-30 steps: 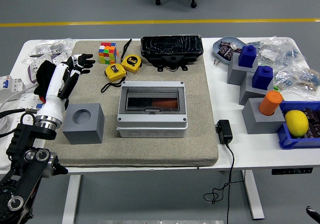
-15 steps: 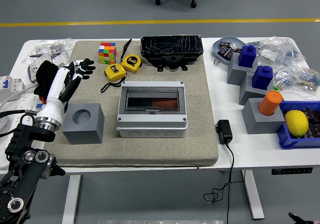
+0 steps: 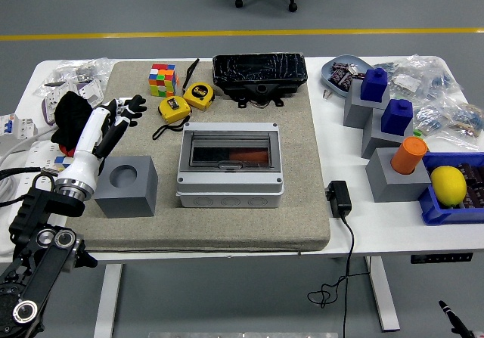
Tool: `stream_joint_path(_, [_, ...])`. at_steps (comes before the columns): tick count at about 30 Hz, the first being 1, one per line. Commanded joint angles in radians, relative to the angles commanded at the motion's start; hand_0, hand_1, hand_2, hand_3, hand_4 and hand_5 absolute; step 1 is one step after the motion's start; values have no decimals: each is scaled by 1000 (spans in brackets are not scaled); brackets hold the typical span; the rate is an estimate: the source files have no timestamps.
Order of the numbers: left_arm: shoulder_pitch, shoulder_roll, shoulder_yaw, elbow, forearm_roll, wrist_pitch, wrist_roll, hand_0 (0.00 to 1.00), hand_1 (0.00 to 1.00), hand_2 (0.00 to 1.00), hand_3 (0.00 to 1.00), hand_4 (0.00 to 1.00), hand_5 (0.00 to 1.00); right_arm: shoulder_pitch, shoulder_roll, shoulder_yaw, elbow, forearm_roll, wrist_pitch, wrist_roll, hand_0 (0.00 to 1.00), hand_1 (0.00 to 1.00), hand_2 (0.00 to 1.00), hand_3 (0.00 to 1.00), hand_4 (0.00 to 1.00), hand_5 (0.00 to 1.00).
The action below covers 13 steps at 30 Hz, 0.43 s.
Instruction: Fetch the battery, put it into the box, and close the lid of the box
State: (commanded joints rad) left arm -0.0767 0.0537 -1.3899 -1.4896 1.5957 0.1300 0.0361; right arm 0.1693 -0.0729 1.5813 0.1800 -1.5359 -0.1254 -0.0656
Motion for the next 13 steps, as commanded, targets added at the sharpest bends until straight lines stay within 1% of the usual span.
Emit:
stream_joint_path(8, [-8, -1, 1, 4, 11, -11, 17, 673, 734, 718, 717, 970, 957, -4, 3, 3, 0, -8, -17, 1, 993, 889, 855, 845, 998, 931])
stream_joint_path(13, [-6, -3, 0, 3, 14, -13, 15, 673, 734, 718, 717, 970, 957, 1, 2, -6, 0, 0, -22, 5, 993, 889, 855, 845, 998, 931])
